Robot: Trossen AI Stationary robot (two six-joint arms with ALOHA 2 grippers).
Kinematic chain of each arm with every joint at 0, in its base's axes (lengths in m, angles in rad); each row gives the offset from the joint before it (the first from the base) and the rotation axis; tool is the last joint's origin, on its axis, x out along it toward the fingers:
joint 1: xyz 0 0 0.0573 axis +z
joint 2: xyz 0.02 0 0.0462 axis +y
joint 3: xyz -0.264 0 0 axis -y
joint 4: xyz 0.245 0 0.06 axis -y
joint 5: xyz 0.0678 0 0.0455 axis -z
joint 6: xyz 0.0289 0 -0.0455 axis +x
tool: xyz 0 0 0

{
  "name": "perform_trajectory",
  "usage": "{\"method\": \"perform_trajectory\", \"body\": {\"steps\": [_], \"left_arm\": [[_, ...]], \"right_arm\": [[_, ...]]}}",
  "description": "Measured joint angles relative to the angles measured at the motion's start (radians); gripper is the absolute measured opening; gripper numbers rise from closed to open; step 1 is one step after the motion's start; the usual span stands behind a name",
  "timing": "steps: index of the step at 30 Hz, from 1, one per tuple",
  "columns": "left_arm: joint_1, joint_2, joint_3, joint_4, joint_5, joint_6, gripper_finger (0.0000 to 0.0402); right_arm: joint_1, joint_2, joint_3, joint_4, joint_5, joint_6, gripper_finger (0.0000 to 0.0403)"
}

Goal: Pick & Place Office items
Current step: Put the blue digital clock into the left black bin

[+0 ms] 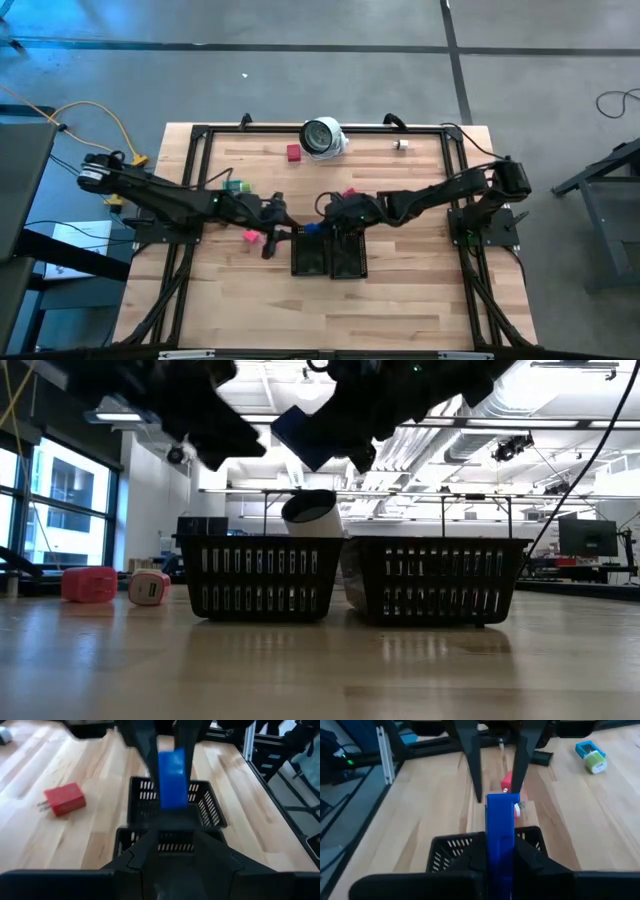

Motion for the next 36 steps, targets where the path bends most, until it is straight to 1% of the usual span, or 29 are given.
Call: {"method": "perform_trajectory", "body": {"steps": [2, 4, 8, 12, 31, 33, 36], "left_arm": [[-0.006, 0.029, 0.034, -0.033, -0.012, 0.008, 0.0122], [-0.013, 0.059, 0.066, -0.03, -0.024, 0.02, 0.0122], [-0.035, 0.073, 0.097, -0.025, -0.029, 0.058, 0.0122], [-0.054, 0.062, 0.105, -0.024, -0.075, 0.076, 0.0122], [-0.034, 0.06, 0.11, -0.008, -0.075, 0.059, 0.0122], [-0.033, 0.062, 0.109, -0.008, -0.075, 0.055, 0.0117], [-0.033, 0.07, 0.109, -0.016, -0.07, 0.049, 0.01]], "right_arm": [[0.013, 0.0, 0.0, 0.011, 0.019, 0.006, 0.0032], [0.025, 0.0, 0.0, 0.006, 0.042, 0.013, 0.0032], [0.041, 0.0, 0.0, -0.003, 0.051, 0.013, 0.0032], [0.046, 0.0, 0.0, -0.023, 0.053, 0.012, 0.0032], [0.045, 0.0, 0.0, -0.002, 0.05, -0.014, 0.0033], [0.045, 0.0, 0.0, -0.001, 0.049, -0.014, 0.0033], [0.044, 0.0, 0.0, -0.002, 0.05, -0.017, 0.0033]]}}
